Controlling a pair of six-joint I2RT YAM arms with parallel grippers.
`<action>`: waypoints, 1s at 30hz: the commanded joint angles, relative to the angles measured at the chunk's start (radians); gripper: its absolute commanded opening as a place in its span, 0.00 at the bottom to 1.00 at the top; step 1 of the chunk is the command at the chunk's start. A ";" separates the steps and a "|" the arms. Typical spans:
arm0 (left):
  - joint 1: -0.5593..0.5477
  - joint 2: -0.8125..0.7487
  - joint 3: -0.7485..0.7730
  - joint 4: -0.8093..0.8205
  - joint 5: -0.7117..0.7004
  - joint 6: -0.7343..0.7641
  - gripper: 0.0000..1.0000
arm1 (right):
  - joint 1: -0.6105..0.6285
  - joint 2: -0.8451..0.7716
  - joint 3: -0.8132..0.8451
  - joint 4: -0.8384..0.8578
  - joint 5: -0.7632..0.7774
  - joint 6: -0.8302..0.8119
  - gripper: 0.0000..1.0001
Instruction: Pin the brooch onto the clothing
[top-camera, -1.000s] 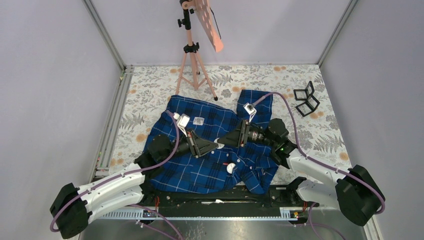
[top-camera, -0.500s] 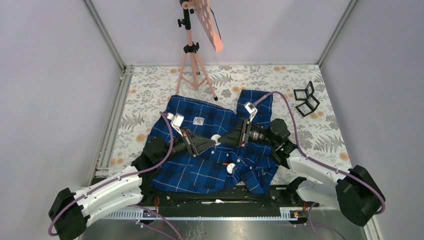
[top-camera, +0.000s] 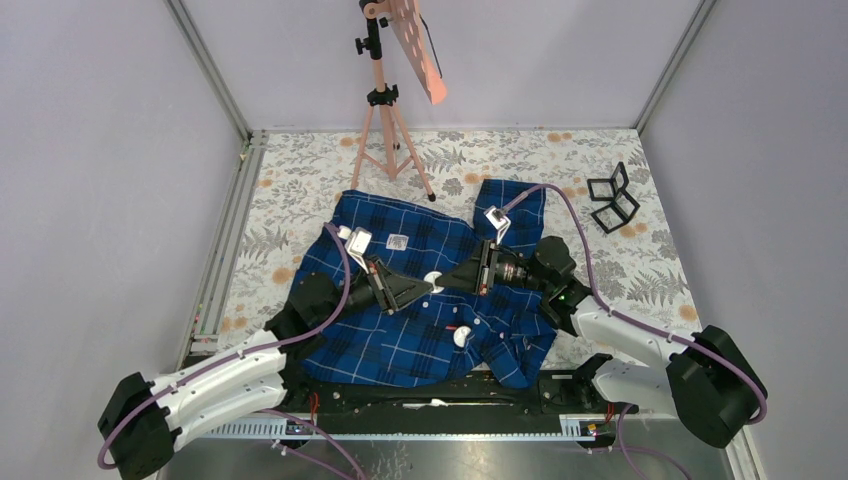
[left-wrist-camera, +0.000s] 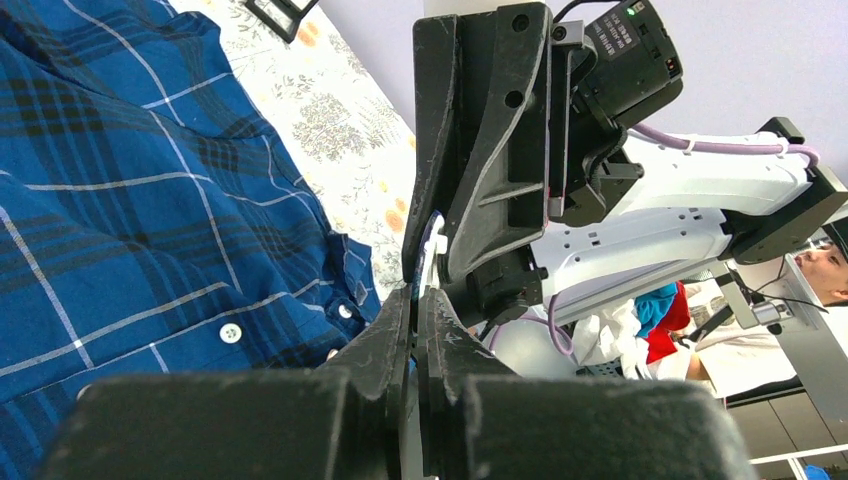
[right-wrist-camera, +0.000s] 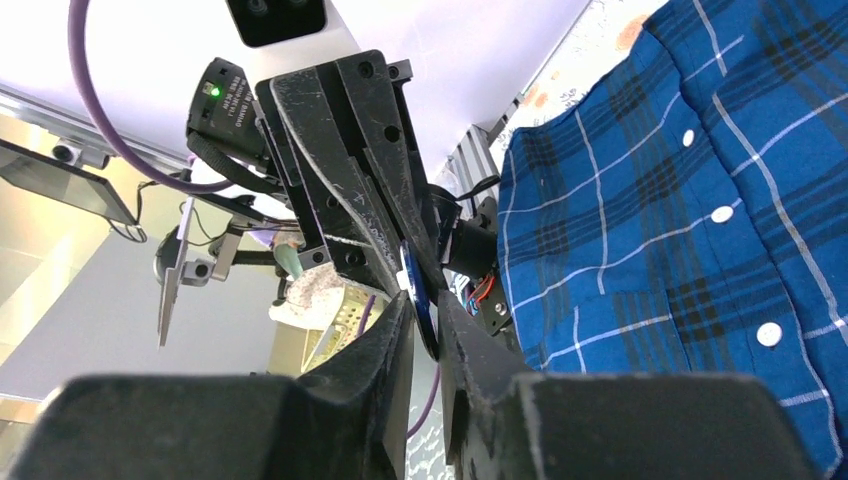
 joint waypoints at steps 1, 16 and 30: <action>-0.003 0.008 0.036 0.036 0.023 0.025 0.00 | 0.004 0.003 0.047 -0.059 -0.006 -0.038 0.18; -0.002 0.062 0.080 0.030 0.137 0.071 0.00 | 0.007 0.040 0.103 -0.214 -0.015 -0.114 0.19; -0.001 0.016 0.073 -0.102 -0.003 0.080 0.00 | 0.005 -0.165 0.093 -0.300 0.024 -0.205 0.59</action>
